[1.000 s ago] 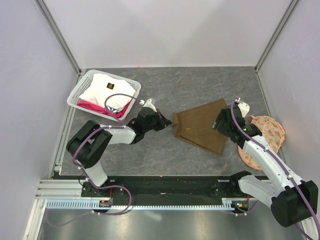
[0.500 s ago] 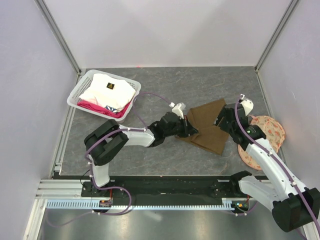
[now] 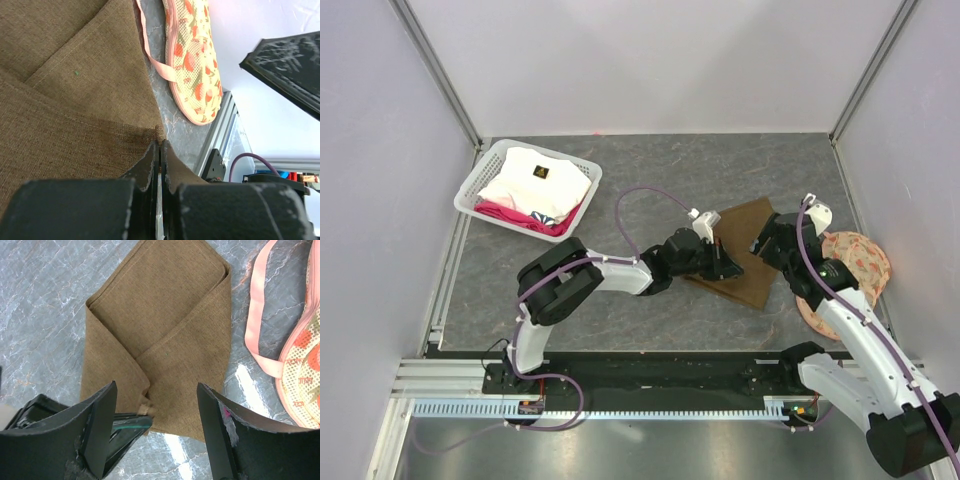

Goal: Fold the napkin, place the utensils inside, and roll it up
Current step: Fold the napkin

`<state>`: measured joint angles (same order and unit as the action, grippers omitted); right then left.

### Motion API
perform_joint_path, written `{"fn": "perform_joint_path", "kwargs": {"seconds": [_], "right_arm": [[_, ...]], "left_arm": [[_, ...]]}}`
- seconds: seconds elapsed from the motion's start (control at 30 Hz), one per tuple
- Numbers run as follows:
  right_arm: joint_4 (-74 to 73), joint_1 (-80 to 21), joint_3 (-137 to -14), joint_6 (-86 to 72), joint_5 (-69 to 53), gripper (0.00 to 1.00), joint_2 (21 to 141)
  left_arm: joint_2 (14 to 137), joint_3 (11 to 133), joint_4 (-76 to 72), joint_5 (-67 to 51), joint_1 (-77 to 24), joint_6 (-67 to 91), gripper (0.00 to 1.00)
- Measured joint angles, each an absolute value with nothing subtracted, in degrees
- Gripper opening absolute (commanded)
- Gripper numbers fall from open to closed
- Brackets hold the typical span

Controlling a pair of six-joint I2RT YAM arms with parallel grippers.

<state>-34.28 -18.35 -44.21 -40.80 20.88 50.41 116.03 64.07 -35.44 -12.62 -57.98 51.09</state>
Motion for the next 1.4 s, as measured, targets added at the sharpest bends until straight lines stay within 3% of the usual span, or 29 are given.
{"fn": "perform_joint_path", "kwargs": {"seconds": [1.23,1.3,1.4], "right_arm": [[-34.33,-18.35,-42.02,-42.26,21.06,0.73,47.64],[-34.33,-18.35,-41.98,-42.26,21.06,0.73,47.62],[-34.35,-18.35,-41.91,-42.26,21.06,0.73,47.62]], "left_arm": [[126.3,71.75,-36.97,-11.62,-63.94,46.06,0.02],[126.43,71.79,-36.99,-11.07,-64.2,45.78,0.1],[127.2,72.38,-36.71,-10.87,-64.49,45.36,0.38]]}}
